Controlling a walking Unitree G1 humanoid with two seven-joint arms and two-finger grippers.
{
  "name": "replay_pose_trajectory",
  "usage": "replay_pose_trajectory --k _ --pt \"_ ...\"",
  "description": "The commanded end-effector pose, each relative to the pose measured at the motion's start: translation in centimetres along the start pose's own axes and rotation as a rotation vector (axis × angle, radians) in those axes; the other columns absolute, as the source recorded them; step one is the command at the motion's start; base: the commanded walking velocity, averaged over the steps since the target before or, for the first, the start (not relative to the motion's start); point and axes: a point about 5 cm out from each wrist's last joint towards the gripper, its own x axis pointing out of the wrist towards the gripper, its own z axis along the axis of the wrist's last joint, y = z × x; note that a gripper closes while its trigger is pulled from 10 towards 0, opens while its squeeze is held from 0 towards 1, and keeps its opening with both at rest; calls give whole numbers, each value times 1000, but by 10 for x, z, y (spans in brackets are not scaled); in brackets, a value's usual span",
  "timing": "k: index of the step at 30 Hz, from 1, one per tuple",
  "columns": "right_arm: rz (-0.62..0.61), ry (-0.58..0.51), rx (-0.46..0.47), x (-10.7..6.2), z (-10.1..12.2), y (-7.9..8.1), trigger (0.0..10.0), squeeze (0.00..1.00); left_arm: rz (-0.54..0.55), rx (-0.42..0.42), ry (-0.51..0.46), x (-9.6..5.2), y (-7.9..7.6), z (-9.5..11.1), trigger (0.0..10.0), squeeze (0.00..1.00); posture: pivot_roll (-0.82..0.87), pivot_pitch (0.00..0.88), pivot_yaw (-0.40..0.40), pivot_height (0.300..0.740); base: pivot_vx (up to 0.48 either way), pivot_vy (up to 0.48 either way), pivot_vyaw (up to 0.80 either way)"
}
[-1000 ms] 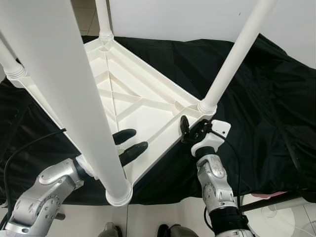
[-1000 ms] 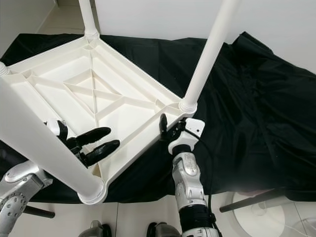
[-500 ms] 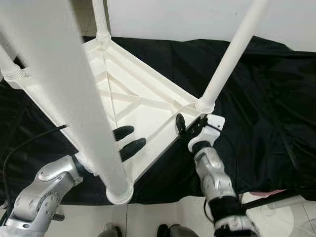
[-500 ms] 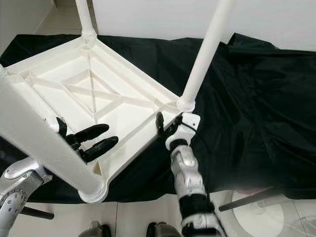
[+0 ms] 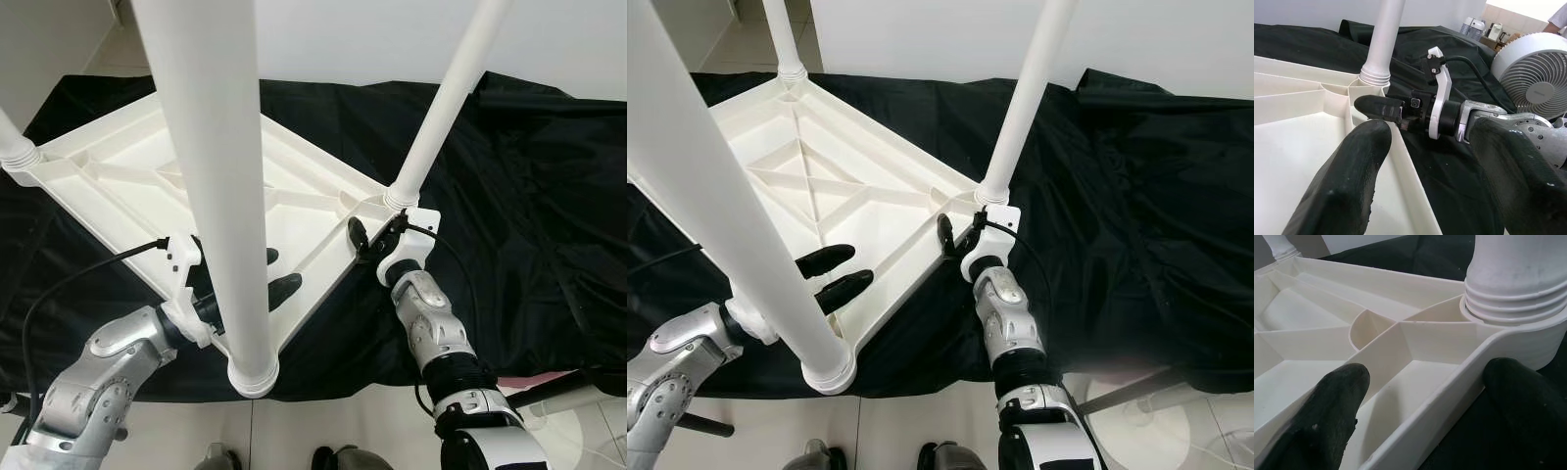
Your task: Building children table
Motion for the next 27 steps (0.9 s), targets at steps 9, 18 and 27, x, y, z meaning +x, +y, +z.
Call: replay_pose_trajectory --k 9,18,27 --pt "37 -7 16 -19 -17 5 10000 0 120 75 13 3 16 0 10000 0 24 150 -45 740 0 0 0" --pt "77 10 -29 7 -10 14 10000 0 122 82 27 11 20 -3 10000 0 -4 158 -26 740 0 0 0" --pt "75 -43 -56 5 -1 7 10000 0 318 159 84 12 48 -4 10000 0 -14 168 -25 740 0 0 0"
